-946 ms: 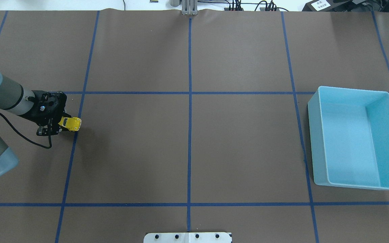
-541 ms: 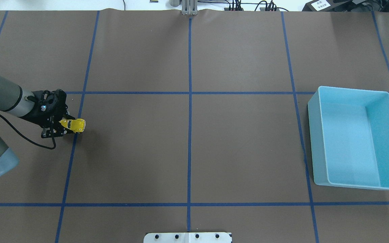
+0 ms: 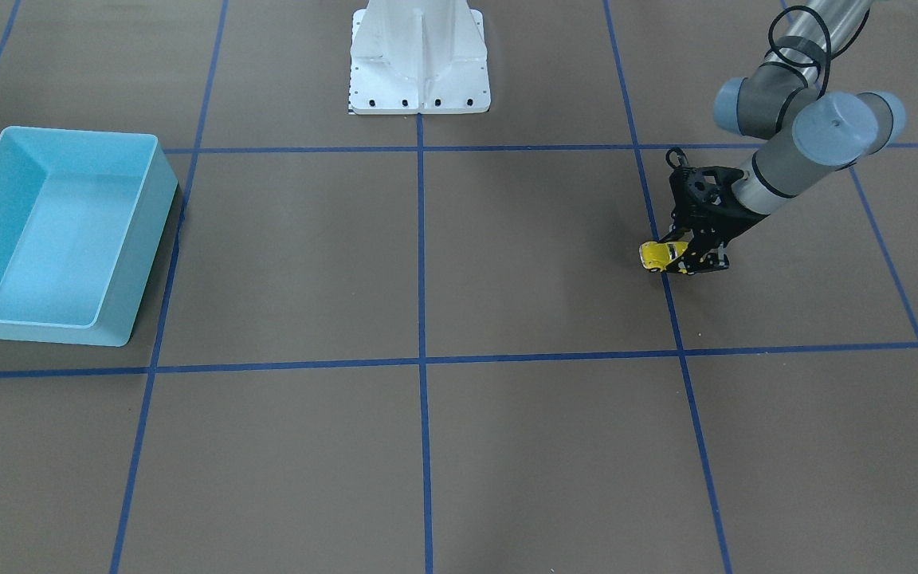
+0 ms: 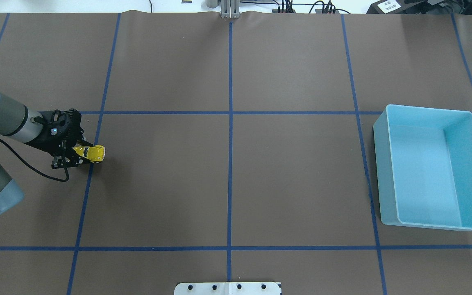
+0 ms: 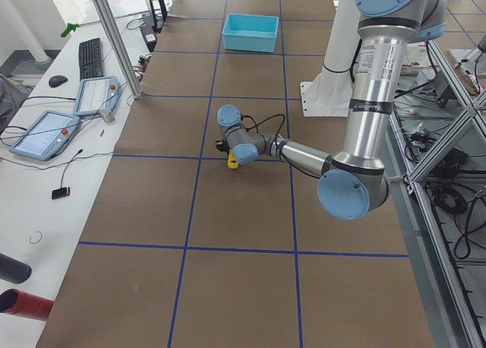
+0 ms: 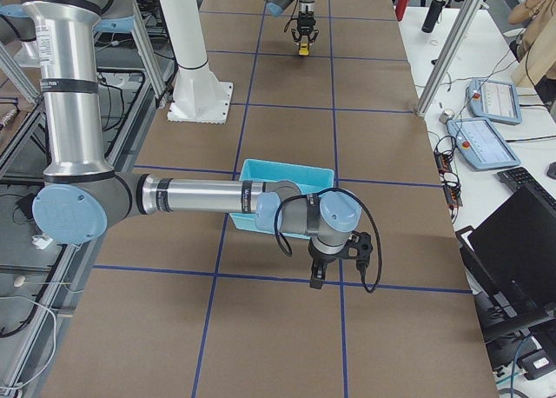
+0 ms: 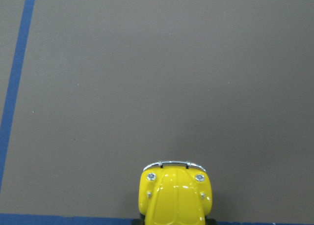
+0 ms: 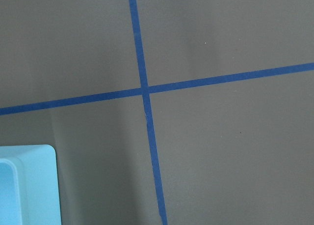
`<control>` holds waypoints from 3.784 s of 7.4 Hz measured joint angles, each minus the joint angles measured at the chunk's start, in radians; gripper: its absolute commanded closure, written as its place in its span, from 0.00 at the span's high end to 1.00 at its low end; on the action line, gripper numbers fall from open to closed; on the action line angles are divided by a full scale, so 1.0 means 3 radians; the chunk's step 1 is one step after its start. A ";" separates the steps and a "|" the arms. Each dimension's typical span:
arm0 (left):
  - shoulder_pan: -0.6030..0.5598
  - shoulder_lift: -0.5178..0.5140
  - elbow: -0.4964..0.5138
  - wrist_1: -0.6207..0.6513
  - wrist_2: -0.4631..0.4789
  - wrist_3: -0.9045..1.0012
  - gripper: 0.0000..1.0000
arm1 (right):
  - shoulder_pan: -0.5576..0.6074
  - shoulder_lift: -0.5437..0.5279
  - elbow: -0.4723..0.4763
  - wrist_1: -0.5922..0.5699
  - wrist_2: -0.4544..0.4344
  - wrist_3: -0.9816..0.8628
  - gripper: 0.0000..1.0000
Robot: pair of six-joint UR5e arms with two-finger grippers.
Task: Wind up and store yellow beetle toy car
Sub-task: 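Press the left gripper down on the car's roof, then drag the car backward along the table, away from the bin, with the left gripper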
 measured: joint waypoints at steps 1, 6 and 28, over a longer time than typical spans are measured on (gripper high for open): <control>0.0001 -0.0001 0.0072 -0.0093 -0.0028 0.0000 0.00 | 0.0000 0.0000 -0.0001 0.0000 0.0000 0.0002 1.00; -0.0086 0.0053 0.0172 -0.0297 -0.0195 0.0018 0.00 | 0.0000 0.0002 -0.0014 -0.0002 0.0011 0.0004 1.00; -0.0998 0.0302 0.1206 -0.0757 -0.0928 0.1259 1.00 | 0.0000 0.0000 -0.0028 -0.0005 0.0011 0.0010 1.00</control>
